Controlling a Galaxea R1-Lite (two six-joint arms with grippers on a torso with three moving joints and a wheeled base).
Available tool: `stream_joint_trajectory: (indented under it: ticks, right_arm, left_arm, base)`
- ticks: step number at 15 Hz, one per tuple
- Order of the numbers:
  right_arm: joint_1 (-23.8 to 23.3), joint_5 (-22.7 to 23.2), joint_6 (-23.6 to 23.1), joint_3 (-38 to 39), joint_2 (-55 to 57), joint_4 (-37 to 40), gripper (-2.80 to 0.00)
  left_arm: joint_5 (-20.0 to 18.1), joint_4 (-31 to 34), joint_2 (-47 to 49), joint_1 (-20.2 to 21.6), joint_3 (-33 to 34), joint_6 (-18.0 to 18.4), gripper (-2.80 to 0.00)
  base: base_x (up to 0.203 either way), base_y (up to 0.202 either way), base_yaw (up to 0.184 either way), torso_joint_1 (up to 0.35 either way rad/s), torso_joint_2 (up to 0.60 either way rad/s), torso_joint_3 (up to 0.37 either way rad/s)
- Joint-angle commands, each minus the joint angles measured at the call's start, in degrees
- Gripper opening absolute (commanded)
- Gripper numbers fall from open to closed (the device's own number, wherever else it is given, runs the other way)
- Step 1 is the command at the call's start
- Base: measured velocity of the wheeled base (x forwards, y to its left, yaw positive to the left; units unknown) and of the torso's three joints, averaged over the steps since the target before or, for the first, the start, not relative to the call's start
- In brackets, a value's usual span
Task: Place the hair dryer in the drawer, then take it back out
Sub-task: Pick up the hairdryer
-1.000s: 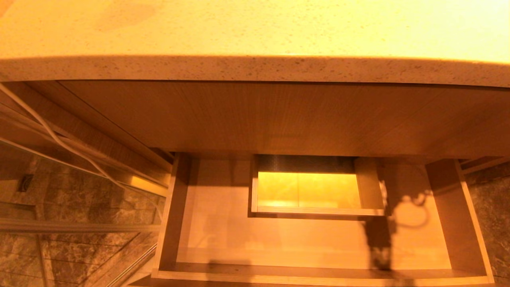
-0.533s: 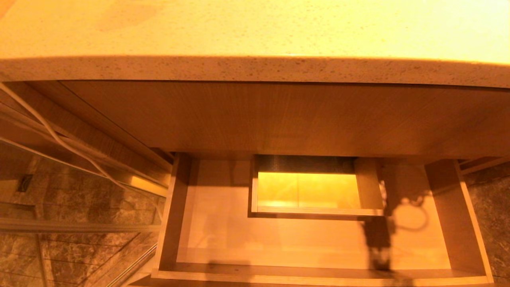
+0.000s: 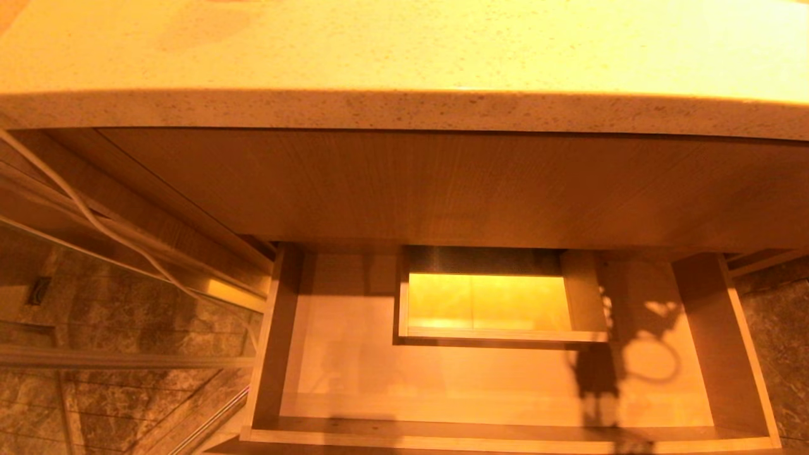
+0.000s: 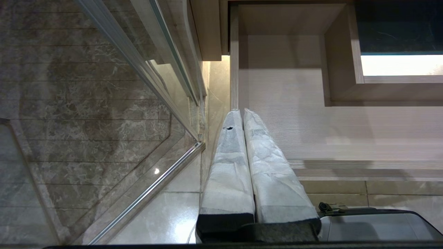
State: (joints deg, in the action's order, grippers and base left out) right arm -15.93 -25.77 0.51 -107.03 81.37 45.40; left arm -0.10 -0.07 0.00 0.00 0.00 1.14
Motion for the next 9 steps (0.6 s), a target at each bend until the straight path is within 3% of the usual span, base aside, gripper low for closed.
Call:
stream_joint_trajectory:
  ticks: [1,5,7,9]
  right_arm:
    - [0.0,0.2,-0.3,-0.5,0.9,0.3,0.0]
    - [-0.1,1.1,-1.2,-3.6,2.5,-0.5,0.0]
    - [-0.1,1.0,-4.4,-3.6,2.1,-1.9,0.0]
    - [-0.1,1.1,-10.6,-3.0,-0.8,-2.8,0.0]
  left_arm:
    - [0.0,0.0,0.0,0.0,0.1,0.0,-2.8]
    - [0.0,0.0,0.0,0.0,0.1,0.0,-2.8]
    - [0.0,0.0,0.0,0.0,0.1,0.0,-2.8]
    - [0.0,0.0,0.0,0.0,0.1,0.0,-2.8]
  base:
    - [0.0,0.0,0.0,0.0,0.0,0.0]
    - [0.0,0.0,0.0,0.0,0.0,0.0]
    - [0.0,0.0,0.0,0.0,0.0,0.0]
    - [0.0,0.0,0.0,0.0,0.0,0.0]
